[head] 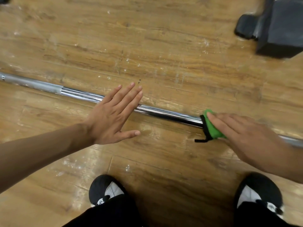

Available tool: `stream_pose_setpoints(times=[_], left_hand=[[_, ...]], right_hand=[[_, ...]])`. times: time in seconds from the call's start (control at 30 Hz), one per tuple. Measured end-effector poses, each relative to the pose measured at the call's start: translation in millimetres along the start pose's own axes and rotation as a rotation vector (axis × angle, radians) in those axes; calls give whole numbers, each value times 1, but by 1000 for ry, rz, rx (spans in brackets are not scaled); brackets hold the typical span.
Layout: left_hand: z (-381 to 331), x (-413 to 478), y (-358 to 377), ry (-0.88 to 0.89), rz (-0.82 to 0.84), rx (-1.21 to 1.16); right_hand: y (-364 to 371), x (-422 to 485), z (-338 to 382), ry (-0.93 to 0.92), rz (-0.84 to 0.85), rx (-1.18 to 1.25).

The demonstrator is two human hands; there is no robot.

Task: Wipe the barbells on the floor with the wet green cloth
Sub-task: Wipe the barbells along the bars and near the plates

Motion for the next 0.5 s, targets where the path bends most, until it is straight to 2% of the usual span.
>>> stream_pose_setpoints(times=[0.1,0.2,0.4,0.5], left_hand=[[5,11,-2,4,-10,-1],[13,24,-6,13,-6,7],[32,54,-12,-18,29,87],[40,68,-16,-66,9,94]], right_hand=[[0,-11,-18,66,26,-11],[0,29,-8,114,36,-26],[3,159,32,31,-46,-59],[2,166,13,48,-7,-58]])
Point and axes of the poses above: each hand's wrist, its own x-axis towards the middle knuckle, its own y-axis out of the palm, z = x × y, the point moved 4 cm from there along x, towards the middle knuckle, and after that the axes turned 2 degrees about z, right-handed, at the moved point
